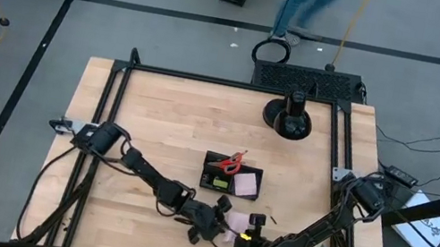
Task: Pick and place office supplies into organizer
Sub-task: Put the pink sticky notes into the black desk organizer
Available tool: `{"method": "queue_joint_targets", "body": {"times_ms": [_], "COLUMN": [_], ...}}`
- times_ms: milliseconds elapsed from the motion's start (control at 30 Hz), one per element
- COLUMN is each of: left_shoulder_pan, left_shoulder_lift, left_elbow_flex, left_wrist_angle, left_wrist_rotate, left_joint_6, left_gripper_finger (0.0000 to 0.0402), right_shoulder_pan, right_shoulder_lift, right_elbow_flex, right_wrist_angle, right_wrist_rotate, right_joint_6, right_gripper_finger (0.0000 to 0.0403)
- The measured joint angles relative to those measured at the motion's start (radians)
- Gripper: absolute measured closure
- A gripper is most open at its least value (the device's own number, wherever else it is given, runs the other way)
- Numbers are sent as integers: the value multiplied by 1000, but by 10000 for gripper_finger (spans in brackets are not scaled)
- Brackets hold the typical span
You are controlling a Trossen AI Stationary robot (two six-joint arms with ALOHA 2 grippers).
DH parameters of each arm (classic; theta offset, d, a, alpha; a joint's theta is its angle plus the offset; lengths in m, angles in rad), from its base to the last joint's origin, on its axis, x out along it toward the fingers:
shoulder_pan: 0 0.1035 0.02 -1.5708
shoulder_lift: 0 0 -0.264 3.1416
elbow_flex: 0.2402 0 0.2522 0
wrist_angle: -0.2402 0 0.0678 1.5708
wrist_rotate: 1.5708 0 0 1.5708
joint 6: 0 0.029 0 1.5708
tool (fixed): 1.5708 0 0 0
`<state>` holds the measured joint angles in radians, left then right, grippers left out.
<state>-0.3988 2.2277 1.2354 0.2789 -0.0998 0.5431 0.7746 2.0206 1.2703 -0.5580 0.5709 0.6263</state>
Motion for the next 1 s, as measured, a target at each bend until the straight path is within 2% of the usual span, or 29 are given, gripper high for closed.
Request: {"method": "queue_joint_targets", "body": {"times_ms": [100,333,533,733,900,1000], "left_shoulder_pan": [-17,-65,-112,-121,-109,-114], "left_shoulder_lift": [-51,-99,-42,-40,-40,-47], "left_elbow_flex": [-1,-1,6,6,6,5], "left_wrist_angle": [-68,-253,-244,-207,-203,-202], "left_wrist_rotate": [-82,-95,-239,-251,-273,-379], "left_joint_6": [30,140,161,269,231,215], "left_gripper_finger": [295,282,228,186,163,161], "right_shoulder_pan": [-1,-17,-21,-29,-28,-24], "right_shoulder_lift": [4,-2,-15,-68,-116,-138], "right_elbow_flex": [29,42,42,44,45,45], "right_wrist_angle": [-26,-26,38,74,85,82], "right_wrist_rotate": [-6,-48,-26,-48,-15,18], "right_joint_6": [-22,-22,-49,-49,-52,-79], "right_gripper_finger": [399,402,401,402,402,402]}}
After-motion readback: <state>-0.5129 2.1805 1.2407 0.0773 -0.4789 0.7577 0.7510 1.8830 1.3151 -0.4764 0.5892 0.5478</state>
